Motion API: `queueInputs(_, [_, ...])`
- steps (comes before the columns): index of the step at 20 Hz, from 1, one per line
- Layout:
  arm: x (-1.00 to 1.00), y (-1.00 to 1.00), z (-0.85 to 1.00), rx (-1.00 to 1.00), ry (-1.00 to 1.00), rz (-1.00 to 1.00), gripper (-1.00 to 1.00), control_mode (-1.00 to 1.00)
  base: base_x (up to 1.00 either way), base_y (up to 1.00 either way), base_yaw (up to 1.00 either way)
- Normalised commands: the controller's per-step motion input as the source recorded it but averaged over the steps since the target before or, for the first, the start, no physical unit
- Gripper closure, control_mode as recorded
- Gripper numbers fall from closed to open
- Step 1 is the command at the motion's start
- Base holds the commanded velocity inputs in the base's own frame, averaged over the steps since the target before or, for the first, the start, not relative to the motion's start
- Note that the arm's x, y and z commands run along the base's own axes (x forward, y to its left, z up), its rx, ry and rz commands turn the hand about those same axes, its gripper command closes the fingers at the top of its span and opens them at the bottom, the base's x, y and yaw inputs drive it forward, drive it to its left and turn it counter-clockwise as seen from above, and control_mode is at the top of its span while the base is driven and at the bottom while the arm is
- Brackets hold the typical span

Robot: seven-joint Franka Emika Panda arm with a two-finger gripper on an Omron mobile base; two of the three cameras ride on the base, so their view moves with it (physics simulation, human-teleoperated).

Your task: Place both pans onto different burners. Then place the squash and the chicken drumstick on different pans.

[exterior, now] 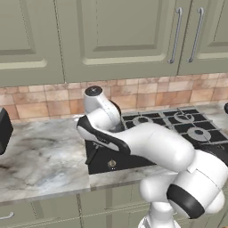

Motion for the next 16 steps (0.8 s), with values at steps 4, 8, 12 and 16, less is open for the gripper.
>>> queueInputs(4, [-0.33,-0.3,0.16,0.0,0.0,0.0,1.0,-1.0,0.0,0.0,0.0])
queueInputs(8, [-0.28,-0.31,0.27,0.0,0.0,0.0,1.0,-1.0,0.0,0.0,0.0])
queueInputs(12, [-0.18,-0.33,0.08,0.0,0.0,0.0,1.0,-1.0,0.0,0.0,0.0])
queueInputs(16, [0.02,-0.43,0.0,0.0,0.0,0.0,1.0,-1.0,0.0,0.0,0.0])
